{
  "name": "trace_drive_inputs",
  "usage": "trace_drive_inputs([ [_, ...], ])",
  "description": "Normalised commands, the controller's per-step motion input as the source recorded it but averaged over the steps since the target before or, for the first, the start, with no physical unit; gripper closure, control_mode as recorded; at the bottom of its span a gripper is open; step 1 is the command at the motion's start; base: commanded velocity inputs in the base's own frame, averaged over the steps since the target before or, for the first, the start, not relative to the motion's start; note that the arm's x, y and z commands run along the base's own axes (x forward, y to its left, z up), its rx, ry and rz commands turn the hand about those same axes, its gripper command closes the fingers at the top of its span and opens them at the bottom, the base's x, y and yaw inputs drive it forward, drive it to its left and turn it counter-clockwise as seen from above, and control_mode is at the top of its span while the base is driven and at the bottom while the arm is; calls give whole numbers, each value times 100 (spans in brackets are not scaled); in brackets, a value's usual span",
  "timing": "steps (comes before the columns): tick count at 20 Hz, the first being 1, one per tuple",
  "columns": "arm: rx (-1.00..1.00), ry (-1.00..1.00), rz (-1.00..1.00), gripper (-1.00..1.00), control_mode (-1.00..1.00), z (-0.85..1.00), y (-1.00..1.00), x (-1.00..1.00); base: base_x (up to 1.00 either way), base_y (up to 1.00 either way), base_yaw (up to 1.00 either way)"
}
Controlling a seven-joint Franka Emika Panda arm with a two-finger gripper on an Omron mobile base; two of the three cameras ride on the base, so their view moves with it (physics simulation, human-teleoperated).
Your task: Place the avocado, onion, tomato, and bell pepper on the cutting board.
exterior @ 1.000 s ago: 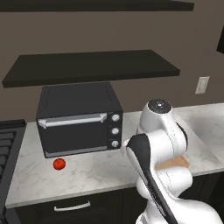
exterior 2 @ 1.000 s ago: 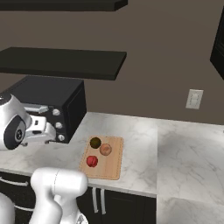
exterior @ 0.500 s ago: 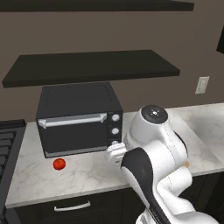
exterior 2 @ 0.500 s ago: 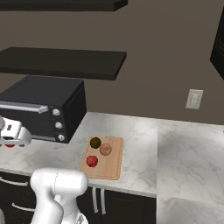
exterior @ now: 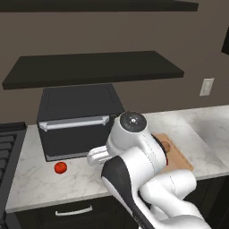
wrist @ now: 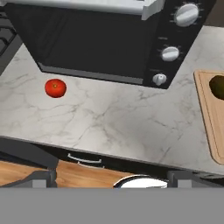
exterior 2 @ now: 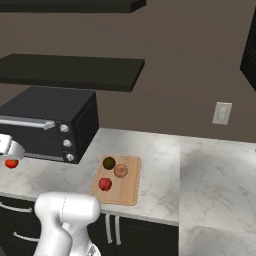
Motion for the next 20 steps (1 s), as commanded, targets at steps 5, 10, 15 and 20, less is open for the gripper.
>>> trace_drive_inputs([
  [5, 4, 0, 0, -100, -100, 0, 29, 21, 0, 0, 0],
  [10, 13, 4, 4, -100, -100, -6, 22, 4, 0, 0, 0],
  [15, 10, 0, 3, -100, -100, -14, 39, 10, 0, 0, 0],
  [20, 1, 0, 2, -100, -100, -13, 36, 27, 0, 0, 0],
])
